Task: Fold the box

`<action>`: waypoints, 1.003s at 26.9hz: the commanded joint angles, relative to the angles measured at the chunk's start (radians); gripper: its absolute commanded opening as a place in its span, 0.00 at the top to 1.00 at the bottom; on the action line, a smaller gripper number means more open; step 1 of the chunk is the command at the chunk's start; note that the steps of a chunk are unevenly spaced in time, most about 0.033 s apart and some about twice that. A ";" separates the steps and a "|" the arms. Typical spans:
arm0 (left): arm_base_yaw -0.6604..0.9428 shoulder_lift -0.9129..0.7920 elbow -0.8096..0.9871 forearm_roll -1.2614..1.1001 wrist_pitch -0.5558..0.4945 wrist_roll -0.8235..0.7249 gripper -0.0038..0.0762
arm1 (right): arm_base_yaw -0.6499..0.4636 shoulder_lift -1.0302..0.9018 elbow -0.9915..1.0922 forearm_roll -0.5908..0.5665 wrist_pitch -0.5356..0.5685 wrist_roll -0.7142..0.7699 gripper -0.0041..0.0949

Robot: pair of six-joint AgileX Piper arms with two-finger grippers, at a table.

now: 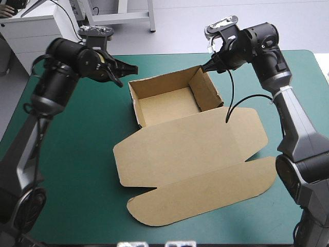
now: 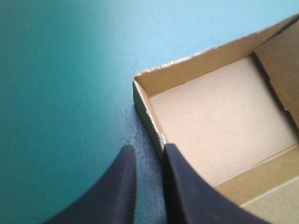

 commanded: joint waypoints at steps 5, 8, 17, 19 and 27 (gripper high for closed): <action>-0.014 -0.269 0.023 0.021 0.048 0.163 0.96 | -0.005 -0.103 -0.029 -0.018 0.004 -0.052 0.98; -0.014 -0.377 0.117 0.052 0.047 0.187 0.96 | -0.005 -0.110 -0.029 -0.020 0.004 -0.052 0.98; -0.014 -0.744 0.592 0.147 -0.160 0.134 0.96 | -0.005 -0.038 -0.027 -0.047 0.004 -0.094 0.86; -0.014 -0.866 0.748 0.149 -0.217 0.125 0.96 | -0.005 -0.004 -0.027 -0.037 0.004 -0.101 0.71; -0.014 -1.166 1.143 0.153 -0.272 0.051 0.96 | -0.013 0.151 -0.027 0.019 0.004 -0.098 0.55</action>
